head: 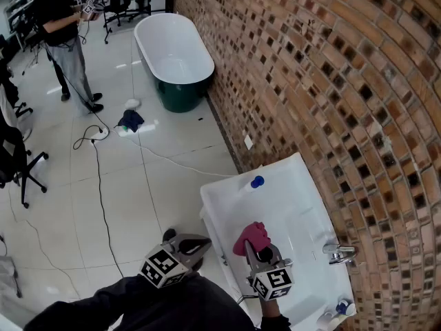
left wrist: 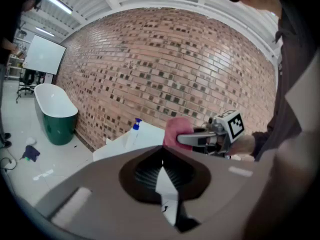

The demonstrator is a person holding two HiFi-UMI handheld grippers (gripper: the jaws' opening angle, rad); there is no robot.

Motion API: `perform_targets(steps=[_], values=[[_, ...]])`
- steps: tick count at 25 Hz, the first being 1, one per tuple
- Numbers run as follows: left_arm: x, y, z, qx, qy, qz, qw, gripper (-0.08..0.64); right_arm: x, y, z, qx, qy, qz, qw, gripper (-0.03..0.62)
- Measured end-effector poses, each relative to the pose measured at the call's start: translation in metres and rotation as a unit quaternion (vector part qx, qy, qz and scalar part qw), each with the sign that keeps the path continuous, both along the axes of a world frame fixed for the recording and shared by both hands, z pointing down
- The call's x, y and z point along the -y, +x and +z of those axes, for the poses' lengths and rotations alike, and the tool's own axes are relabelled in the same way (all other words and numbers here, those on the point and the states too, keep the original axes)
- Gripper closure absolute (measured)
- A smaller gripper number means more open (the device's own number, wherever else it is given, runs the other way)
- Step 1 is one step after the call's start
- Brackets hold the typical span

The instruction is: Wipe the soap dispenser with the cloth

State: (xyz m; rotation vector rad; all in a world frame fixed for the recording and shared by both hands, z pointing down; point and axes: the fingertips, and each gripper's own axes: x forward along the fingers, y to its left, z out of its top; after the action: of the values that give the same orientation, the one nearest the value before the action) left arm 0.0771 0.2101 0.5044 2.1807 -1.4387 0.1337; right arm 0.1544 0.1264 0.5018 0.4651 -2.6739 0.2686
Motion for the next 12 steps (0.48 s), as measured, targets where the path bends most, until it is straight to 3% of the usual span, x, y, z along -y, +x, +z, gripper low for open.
perform_targets(steps=[7,12], values=[[0.06,-0.028,0.003,0.002,0.001,0.018,0.9998,0.56,0.084,-0.045,-0.012,-0.014,0.051,-0.003,0.999,0.535],[0.103,-0.049,0.002,-0.007,0.002,0.045,0.999,0.56,0.15,-0.068,-0.021,-0.084,0.104,-0.004,0.991,0.535]])
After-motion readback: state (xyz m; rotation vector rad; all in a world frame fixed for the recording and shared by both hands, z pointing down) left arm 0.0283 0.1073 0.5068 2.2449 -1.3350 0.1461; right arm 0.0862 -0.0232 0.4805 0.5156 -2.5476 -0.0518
